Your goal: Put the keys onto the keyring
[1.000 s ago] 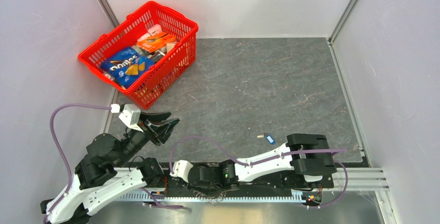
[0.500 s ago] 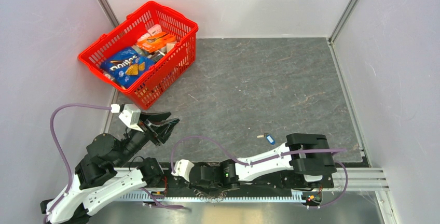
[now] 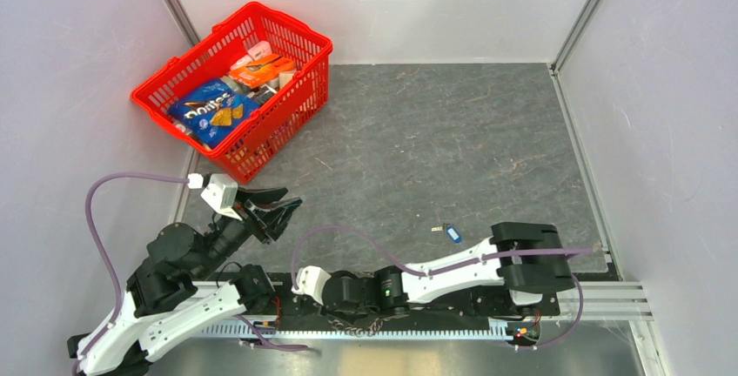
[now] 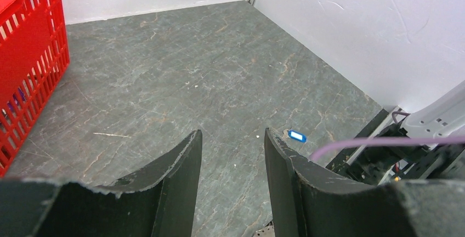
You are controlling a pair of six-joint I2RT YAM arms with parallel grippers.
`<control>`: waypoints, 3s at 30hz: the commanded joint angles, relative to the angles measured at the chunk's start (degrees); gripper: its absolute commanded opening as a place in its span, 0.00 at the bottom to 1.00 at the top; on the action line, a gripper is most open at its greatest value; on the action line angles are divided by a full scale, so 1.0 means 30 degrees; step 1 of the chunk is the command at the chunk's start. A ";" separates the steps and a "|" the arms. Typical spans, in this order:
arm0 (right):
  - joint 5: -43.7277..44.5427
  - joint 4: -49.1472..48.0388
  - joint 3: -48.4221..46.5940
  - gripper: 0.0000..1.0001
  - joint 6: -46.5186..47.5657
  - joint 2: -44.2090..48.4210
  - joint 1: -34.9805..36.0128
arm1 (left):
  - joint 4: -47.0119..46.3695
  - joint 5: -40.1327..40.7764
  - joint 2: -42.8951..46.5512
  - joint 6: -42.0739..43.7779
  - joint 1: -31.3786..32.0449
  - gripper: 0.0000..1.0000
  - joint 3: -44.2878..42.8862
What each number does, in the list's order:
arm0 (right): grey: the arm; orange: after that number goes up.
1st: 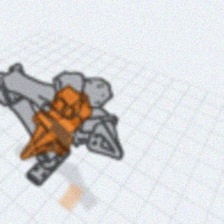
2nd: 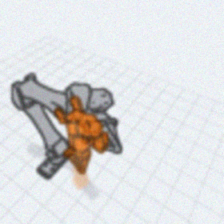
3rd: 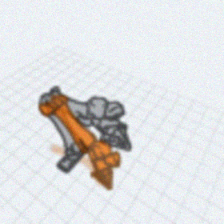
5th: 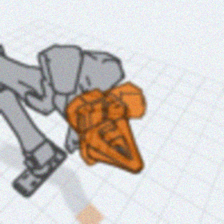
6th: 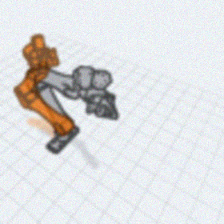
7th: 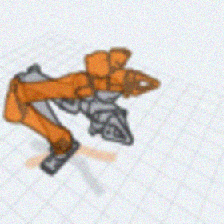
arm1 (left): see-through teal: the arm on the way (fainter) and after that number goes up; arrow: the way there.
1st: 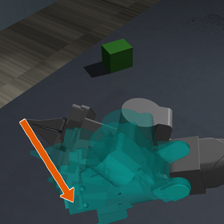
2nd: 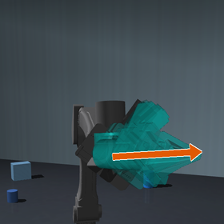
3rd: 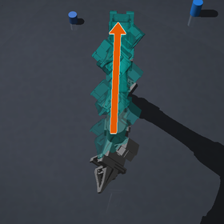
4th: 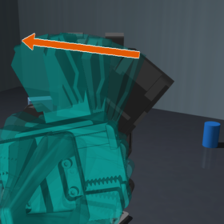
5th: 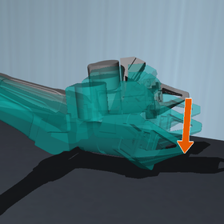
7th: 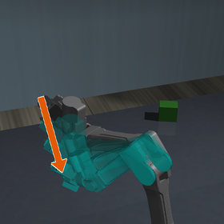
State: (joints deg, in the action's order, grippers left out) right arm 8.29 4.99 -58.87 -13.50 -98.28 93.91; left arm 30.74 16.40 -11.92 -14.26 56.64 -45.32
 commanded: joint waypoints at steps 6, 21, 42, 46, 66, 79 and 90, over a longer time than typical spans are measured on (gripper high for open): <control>0.4254 0.2951 -0.1482 0.00 0.3861 0.6699 -0.0036 | -0.0774 -0.0155 -0.0680 -0.0311 -0.0043 0.53 0.0147; 0.4381 0.3490 -0.1196 0.00 0.7249 1.3314 -0.0057 | -0.5811 -0.7456 -0.3013 -0.1093 -0.0043 0.54 0.0759; 0.2700 0.4790 -0.2582 0.00 0.7516 1.6848 -0.0072 | -1.2348 -1.4834 -0.6505 -0.4647 -0.0058 0.57 0.1169; 0.2469 0.4435 -0.2697 0.00 0.7517 1.7105 -0.0072 | -1.3654 -1.5239 -0.6737 -0.5442 -0.0043 0.57 0.1632; 0.0970 0.7100 -0.6309 0.00 0.7123 1.7193 -0.0072 | -1.6145 -1.5136 -0.6490 -0.6143 -0.0043 0.58 0.3011; 0.0275 0.7801 -0.7429 0.00 0.6784 1.6623 -0.0072 | -2.0092 -1.4363 -0.7398 -0.8145 -0.0043 0.58 0.3801; 0.0399 0.7741 -0.7534 0.00 0.6726 1.6590 -0.0072 | -2.1388 -1.4106 -0.7200 -0.9047 -0.0045 0.58 0.4315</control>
State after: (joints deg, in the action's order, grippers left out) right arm 9.74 30.96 -78.70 7.09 -49.01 93.86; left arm -28.93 -26.89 -33.45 -38.50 56.60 -32.69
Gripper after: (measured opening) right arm 0.004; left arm 0.578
